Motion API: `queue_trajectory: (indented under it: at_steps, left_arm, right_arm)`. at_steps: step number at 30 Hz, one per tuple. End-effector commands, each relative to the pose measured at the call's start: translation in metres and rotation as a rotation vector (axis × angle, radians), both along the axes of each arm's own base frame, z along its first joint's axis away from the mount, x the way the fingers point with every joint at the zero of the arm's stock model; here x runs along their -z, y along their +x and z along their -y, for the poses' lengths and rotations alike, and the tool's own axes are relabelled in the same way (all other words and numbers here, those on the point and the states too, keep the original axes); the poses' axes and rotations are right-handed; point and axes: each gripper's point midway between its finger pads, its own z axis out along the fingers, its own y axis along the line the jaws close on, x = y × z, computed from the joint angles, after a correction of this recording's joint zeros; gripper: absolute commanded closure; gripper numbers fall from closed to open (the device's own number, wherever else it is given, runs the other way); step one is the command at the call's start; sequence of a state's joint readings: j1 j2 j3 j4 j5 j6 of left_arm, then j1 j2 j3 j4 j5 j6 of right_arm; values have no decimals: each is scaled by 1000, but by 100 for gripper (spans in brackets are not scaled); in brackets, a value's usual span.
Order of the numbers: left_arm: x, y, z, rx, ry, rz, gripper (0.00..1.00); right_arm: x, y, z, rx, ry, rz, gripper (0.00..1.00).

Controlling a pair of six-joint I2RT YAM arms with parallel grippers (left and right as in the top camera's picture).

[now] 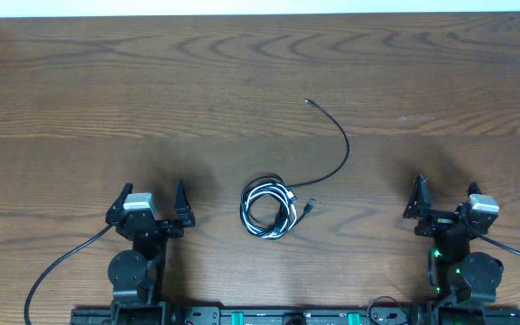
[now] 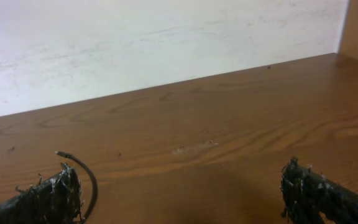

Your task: Untangle cables

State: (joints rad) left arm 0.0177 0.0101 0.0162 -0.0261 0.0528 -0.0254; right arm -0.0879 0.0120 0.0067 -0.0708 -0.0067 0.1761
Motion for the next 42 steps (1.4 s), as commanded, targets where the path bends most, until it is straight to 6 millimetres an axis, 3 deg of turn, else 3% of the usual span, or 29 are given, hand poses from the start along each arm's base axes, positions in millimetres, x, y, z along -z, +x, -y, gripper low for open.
queue_trajectory:
  at_steps: [1, 25, 29, 35, 42]
  left_arm:
    - [16, -1, 0, -1, 6, -51, 0]
    - [8, 0, 5, 28, 3, -22, 0]
    - [-15, 2, 8, 48, 4, 74, 0]
    - [-75, -4, 9, 49, 5, 310, 0]
    - [-127, -19, 10, 58, -4, 433, 0]
  right_arm:
    - [0, 0, 2, 11, 6, 0, 1]
    - [0, 0, 2, 11, 6, 0, 1]
    - [0, 0, 2, 11, 6, 0, 1]
    - [0, 0, 2, 11, 6, 0, 1]
    - [0, 0, 2, 11, 6, 0, 1]
